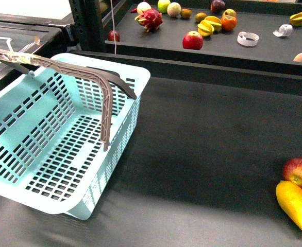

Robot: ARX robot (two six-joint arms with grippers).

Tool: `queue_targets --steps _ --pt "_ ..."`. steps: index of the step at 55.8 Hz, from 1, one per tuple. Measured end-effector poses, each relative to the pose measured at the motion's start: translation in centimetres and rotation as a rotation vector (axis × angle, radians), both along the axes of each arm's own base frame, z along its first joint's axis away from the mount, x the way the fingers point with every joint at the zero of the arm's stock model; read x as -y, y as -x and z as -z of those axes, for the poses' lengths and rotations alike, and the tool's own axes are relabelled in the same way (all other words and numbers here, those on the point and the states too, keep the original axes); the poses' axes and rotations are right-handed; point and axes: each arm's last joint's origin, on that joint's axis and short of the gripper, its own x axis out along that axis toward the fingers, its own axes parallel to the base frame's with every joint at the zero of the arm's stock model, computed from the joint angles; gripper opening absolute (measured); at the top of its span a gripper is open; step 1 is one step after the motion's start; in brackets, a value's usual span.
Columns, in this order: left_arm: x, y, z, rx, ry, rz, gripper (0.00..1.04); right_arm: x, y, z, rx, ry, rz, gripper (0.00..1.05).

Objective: Pick mango with right arm and hold basket with left

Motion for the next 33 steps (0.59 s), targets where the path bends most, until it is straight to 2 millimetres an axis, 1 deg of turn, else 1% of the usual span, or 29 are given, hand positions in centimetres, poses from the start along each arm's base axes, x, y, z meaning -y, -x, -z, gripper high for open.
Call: queue_targets --steps 7,17,26,31,32,33 --pt "1.6 -3.2 1.0 -0.014 0.036 0.044 0.97 0.0 0.0 0.0 0.0 0.0 0.0 0.97" --pt "3.2 -6.8 1.7 -0.012 0.066 0.068 0.97 0.0 0.0 0.0 0.0 0.0 0.0 0.97" --pt "4.0 -9.4 2.3 -0.009 0.084 0.085 0.97 0.0 0.0 0.0 0.0 0.0 0.0 0.97" --pt "4.2 -10.4 2.6 -0.01 0.091 0.087 0.96 0.0 0.0 0.0 0.0 0.0 0.0 0.97" --pt "4.2 -10.5 2.7 -0.011 0.091 0.087 0.96 0.0 0.0 0.0 0.0 0.0 0.0 0.97" --pt "4.3 -10.7 2.8 -0.012 0.092 0.087 0.93 0.0 0.0 0.0 0.0 0.0 0.0 0.97"
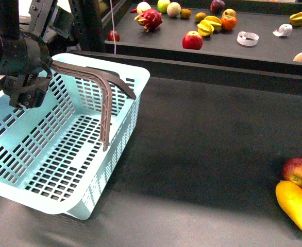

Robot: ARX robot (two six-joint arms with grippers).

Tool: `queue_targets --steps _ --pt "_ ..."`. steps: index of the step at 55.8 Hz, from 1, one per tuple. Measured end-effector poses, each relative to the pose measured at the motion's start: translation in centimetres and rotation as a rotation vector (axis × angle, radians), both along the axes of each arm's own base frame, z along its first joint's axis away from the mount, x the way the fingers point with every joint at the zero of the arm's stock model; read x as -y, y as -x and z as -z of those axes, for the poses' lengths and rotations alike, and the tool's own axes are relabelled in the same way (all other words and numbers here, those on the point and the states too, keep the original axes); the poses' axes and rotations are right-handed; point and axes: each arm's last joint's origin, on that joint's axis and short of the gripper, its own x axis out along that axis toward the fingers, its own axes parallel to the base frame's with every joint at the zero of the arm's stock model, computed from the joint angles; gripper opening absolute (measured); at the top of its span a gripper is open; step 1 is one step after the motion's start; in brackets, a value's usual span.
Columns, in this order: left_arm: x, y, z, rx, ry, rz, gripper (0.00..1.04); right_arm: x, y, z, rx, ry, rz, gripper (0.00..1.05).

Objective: Pick mango with right arm and hold basket with left

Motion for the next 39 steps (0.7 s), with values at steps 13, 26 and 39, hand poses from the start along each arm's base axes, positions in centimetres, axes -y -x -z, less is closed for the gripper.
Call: queue_targets --steps 13,26,39 --pt "0.4 -1.3 1.0 -0.017 0.018 -0.005 0.49 0.0 0.0 0.0 0.0 0.0 0.0 0.97" --pt "0.7 -1.4 1.0 -0.016 0.049 -0.003 0.08 0.0 0.0 0.0 0.0 0.0 0.0 0.97" --pt "2.3 0.4 0.0 -0.008 -0.071 0.161 0.05 0.0 0.0 0.0 0.0 0.0 0.0 0.97"
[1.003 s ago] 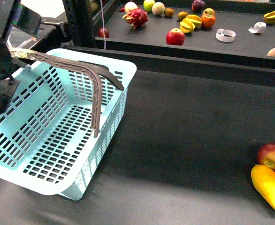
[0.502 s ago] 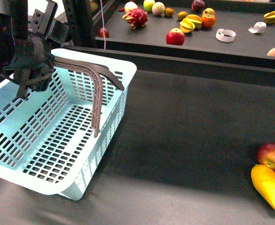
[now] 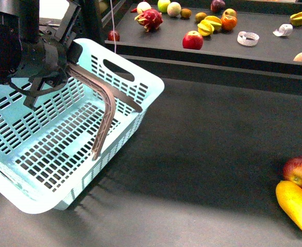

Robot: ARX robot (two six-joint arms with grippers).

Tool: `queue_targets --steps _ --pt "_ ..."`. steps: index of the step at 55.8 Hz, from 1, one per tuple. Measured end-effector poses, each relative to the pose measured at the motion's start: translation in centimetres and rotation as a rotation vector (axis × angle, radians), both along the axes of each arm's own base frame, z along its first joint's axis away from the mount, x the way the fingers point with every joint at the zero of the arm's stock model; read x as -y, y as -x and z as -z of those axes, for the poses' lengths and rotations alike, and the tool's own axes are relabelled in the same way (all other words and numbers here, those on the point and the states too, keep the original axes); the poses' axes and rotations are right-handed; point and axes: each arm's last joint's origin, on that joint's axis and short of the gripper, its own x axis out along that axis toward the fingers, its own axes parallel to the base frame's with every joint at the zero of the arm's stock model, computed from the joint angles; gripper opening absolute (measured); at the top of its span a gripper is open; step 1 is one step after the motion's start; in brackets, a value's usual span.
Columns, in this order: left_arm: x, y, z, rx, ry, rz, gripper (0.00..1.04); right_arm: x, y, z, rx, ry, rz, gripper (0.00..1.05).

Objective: Pick mango with right arm and hold basket with left

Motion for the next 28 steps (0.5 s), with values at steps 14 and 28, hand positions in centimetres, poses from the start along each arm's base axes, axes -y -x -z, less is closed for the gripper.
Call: queue_targets --steps 14,28 --pt "2.9 4.5 -3.3 0.102 -0.136 0.308 0.05 0.0 0.0 0.0 0.0 0.0 0.0 0.97" --pt "6.0 10.2 -6.0 0.264 -0.332 0.665 0.05 0.0 0.0 0.0 0.0 0.0 0.0 0.97"
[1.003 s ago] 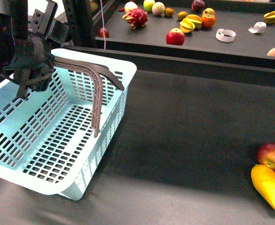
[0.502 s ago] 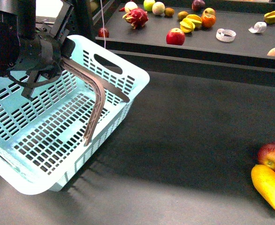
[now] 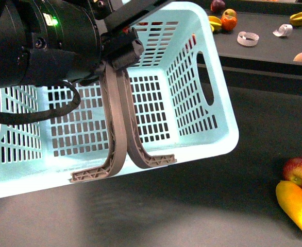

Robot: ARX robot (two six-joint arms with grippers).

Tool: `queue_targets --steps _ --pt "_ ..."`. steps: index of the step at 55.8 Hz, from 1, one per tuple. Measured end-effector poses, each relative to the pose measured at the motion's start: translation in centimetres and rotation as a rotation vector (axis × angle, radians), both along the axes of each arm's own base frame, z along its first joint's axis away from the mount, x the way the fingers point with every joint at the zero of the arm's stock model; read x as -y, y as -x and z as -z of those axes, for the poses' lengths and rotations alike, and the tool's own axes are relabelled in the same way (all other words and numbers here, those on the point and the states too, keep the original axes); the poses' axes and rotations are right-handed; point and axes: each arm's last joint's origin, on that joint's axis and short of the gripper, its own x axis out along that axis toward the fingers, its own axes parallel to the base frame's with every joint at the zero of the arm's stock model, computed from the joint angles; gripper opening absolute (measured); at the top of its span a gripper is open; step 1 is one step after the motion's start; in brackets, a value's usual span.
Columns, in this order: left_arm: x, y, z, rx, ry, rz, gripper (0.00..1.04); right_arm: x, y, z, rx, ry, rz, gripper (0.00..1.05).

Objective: Pick mango with right arm and hold basket with left

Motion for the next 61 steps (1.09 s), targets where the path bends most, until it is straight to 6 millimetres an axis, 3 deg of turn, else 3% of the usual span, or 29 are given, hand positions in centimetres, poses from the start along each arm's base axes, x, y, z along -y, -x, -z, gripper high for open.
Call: queue_targets --steps 12,30,57,61 --pt "2.2 1.8 -0.5 0.084 -0.078 0.085 0.05 0.0 0.0 0.0 0.0 0.0 0.0 0.97" --pt "4.1 2.2 0.1 0.095 -0.067 0.121 0.05 0.0 0.0 0.0 0.0 0.0 0.0 0.97" --pt "4.6 2.3 0.0 0.103 -0.054 0.11 0.05 0.0 0.0 0.0 -0.002 -0.003 0.002 0.97" --pt "4.6 2.3 0.0 0.103 -0.054 0.11 0.05 0.0 -0.1 0.3 -0.115 -0.086 0.052 0.97"
